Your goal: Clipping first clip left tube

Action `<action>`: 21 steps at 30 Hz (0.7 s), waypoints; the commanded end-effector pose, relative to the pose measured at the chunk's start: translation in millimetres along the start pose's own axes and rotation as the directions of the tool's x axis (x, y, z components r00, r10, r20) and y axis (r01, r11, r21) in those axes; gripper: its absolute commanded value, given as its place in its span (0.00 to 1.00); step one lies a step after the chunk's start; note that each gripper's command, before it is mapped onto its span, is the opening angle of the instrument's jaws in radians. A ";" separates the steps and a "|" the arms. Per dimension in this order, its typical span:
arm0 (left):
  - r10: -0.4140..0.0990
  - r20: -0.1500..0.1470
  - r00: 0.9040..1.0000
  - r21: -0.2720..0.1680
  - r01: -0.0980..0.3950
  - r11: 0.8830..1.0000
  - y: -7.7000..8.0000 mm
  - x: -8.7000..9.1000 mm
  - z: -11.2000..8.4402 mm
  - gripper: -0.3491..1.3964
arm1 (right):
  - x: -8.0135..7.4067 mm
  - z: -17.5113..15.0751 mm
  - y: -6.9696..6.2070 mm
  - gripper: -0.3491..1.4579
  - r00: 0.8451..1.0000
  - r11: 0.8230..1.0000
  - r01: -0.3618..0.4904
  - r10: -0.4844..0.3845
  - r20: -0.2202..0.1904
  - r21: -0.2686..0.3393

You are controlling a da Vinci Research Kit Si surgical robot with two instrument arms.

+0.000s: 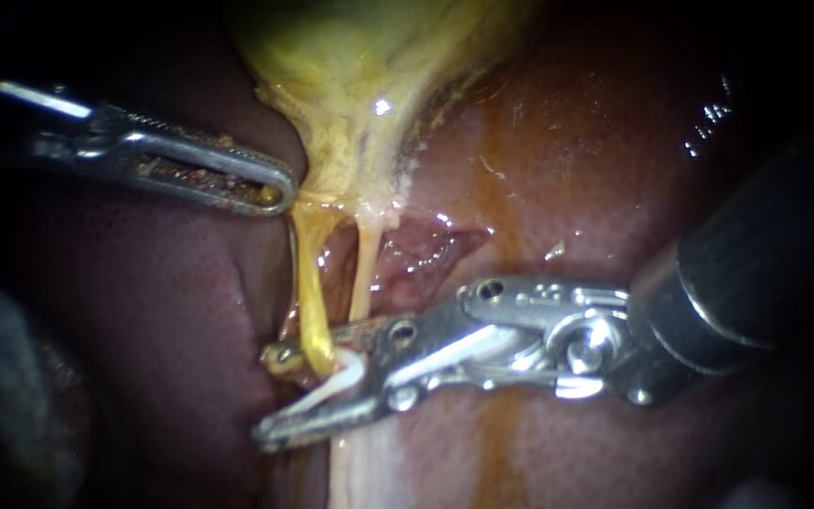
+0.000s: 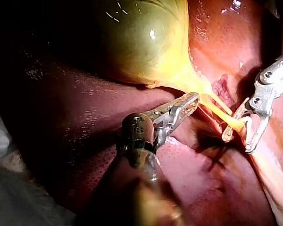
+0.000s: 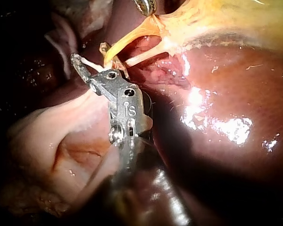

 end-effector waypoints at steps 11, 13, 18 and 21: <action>0.000 0.000 1.000 0.000 0.000 1.000 -0.1 0.0 0.0 0.00 | -0.1 -0.3 0.3 0.24 1.000 1.000 0.000 0.000 0.003 -0.002; 0.000 0.000 1.000 0.000 0.000 1.000 -0.1 0.0 0.0 0.00 | -0.1 -0.3 0.4 0.22 1.000 1.000 0.000 0.000 0.004 0.001; 0.000 0.000 1.000 0.000 0.000 1.000 -0.1 0.0 0.0 0.00 | -0.2 -0.7 0.2 0.00 0.998 0.998 -0.059 0.059 0.003 -0.003; 0.000 0.000 1.000 0.000 0.000 1.000 -0.1 0.0 0.1 0.00 | -0.3 -0.8 0.2 0.00 0.996 0.996 -0.094 0.094 0.004 -0.003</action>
